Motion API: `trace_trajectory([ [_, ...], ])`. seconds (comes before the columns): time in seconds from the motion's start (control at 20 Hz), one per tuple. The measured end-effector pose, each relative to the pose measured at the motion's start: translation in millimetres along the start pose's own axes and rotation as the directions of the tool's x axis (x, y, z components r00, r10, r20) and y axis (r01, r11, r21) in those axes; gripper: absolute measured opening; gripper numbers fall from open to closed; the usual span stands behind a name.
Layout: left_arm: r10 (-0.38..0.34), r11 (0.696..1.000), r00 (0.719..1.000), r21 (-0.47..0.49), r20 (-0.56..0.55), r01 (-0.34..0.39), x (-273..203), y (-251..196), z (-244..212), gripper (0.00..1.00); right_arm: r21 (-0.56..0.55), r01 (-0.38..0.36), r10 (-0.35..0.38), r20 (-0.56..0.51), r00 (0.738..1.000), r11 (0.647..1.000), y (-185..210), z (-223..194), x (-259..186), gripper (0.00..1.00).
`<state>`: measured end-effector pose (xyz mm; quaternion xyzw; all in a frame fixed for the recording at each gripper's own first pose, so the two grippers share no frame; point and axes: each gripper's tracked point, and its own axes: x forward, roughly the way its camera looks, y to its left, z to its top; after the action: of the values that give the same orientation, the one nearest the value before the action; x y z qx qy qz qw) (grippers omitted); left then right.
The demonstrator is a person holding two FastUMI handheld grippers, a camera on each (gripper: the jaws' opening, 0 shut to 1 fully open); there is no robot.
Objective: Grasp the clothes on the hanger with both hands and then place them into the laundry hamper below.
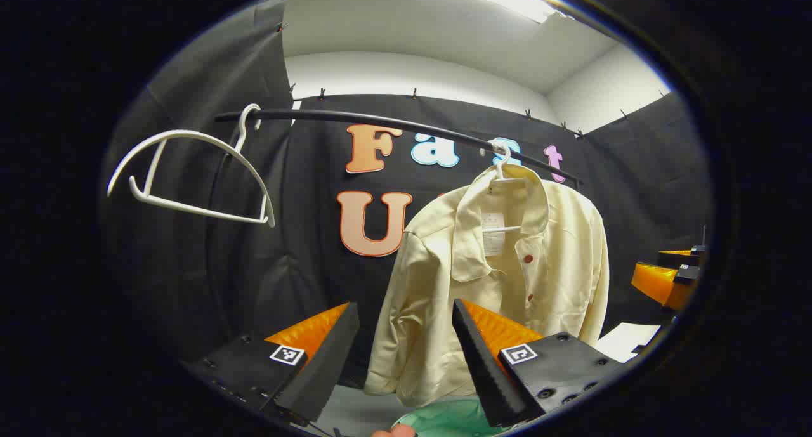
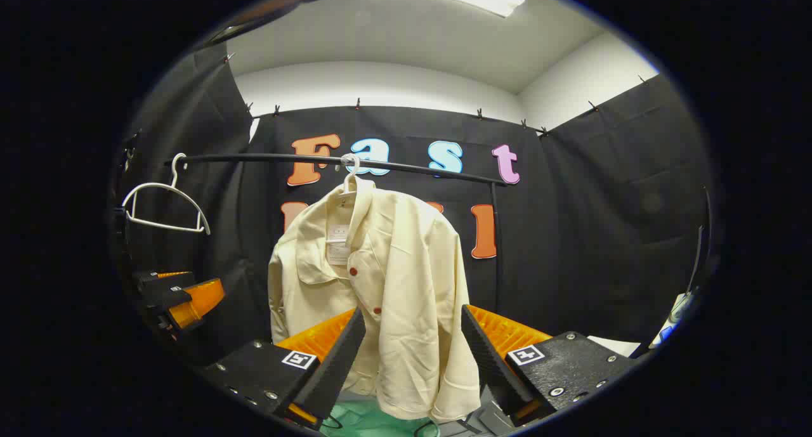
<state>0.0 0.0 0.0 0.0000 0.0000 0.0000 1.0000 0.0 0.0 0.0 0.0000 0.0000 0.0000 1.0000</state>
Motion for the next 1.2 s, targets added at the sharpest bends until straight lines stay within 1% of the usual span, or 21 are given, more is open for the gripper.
trace_trajectory([
  [0.05, -0.009, 1.000, 1.000, -0.006, 0.000, 0.009, -2, -3, -2, 1.00, -0.004, -0.005, 0.005, -0.005, 1.000, 1.000, 3, -3, 0, 0.94],
  [0.1, -0.011, 1.000, 1.000, -0.009, -0.003, 0.011, -1, -4, -4, 0.93, -0.007, -0.006, 0.006, -0.014, 1.000, 1.000, 3, -6, 0, 0.94],
  [0.15, -0.009, 1.000, 1.000, -0.008, -0.009, 0.009, -2, -4, -6, 0.93, -0.009, -0.004, 0.004, -0.023, 1.000, 1.000, 1, -8, -1, 0.94],
  [0.2, -0.007, 1.000, 1.000, -0.007, -0.013, 0.007, -1, -3, -7, 0.96, -0.013, -0.001, 0.001, -0.028, 1.000, 1.000, 1, -9, -1, 0.94],
  [0.25, -0.005, 1.000, 1.000, -0.007, -0.012, 0.005, -3, -3, -7, 0.93, -0.015, 0.002, -0.002, -0.034, 0.999, 1.000, -1, -11, -3, 0.94],
  [0.35, -0.009, 1.000, 1.000, -0.013, -0.008, 0.009, -3, -3, -7, 1.00, -0.015, 0.004, -0.005, -0.039, 0.999, 1.000, 1, -13, -5, 0.94],
  [0.4, -0.012, 1.000, 1.000, -0.014, -0.011, 0.012, -3, -3, -8, 1.00, -0.015, 0.005, -0.006, -0.041, 0.999, 1.000, 3, -13, -7, 0.94],
  [0.45, -0.011, 1.000, 1.000, -0.015, -0.015, 0.011, -4, -3, -9, 0.96, -0.018, 0.006, -0.007, -0.043, 0.999, 1.000, 4, -15, -8, 0.94],
  [0.55, -0.017, 1.000, 1.000, -0.020, -0.018, 0.017, -3, -3, -9, 0.96, -0.026, 0.009, -0.010, -0.048, 0.999, 1.000, 6, -15, -11, 0.94],
  [0.6, -0.021, 1.000, 1.000, -0.020, -0.018, 0.021, -2, -2, -9, 1.00, -0.028, 0.010, -0.012, -0.049, 0.999, 1.000, 8, -15, -12, 0.94],
  [0.65, -0.024, 1.000, 1.000, -0.019, -0.014, 0.023, -2, -1, -8, 0.96, -0.033, 0.009, -0.011, -0.049, 0.999, 0.999, 11, -17, -13, 0.94],
  [0.7, -0.023, 1.000, 1.000, -0.016, -0.009, 0.023, -1, 2, -7, 0.96, -0.036, 0.011, -0.012, -0.045, 0.999, 0.999, 12, -17, -13, 0.94],
  [0.75, -0.022, 1.000, 1.000, -0.012, -0.010, 0.022, -2, 3, -8, 1.00, -0.041, 0.015, -0.017, -0.048, 0.999, 0.999, 12, -18, -15, 0.94],
  [0.85, -0.025, 1.000, 1.000, -0.015, -0.014, 0.025, -3, 6, -9, 0.93, -0.037, 0.021, -0.023, -0.055, 0.998, 0.999, 15, -20, -16, 0.94],
  [0.9, -0.028, 0.999, 1.000, -0.019, -0.014, 0.028, -3, 7, -9, 0.93, -0.031, 0.021, -0.023, -0.055, 0.998, 0.999, 17, -21, -16, 0.94],
  [0.95, -0.027, 0.999, 1.000, -0.020, -0.015, 0.027, -3, 9, -9, 0.96, -0.028, 0.024, -0.025, -0.056, 0.998, 0.999, 18, -22, -17, 0.94],
  [1.2, -0.039, 0.999, 0.998, -0.018, -0.042, 0.038, 0, 14, -18, 0.96, -0.019, 0.043, -0.045, -0.074, 0.996, 0.999, 23, -31, -16, 0.94],
])
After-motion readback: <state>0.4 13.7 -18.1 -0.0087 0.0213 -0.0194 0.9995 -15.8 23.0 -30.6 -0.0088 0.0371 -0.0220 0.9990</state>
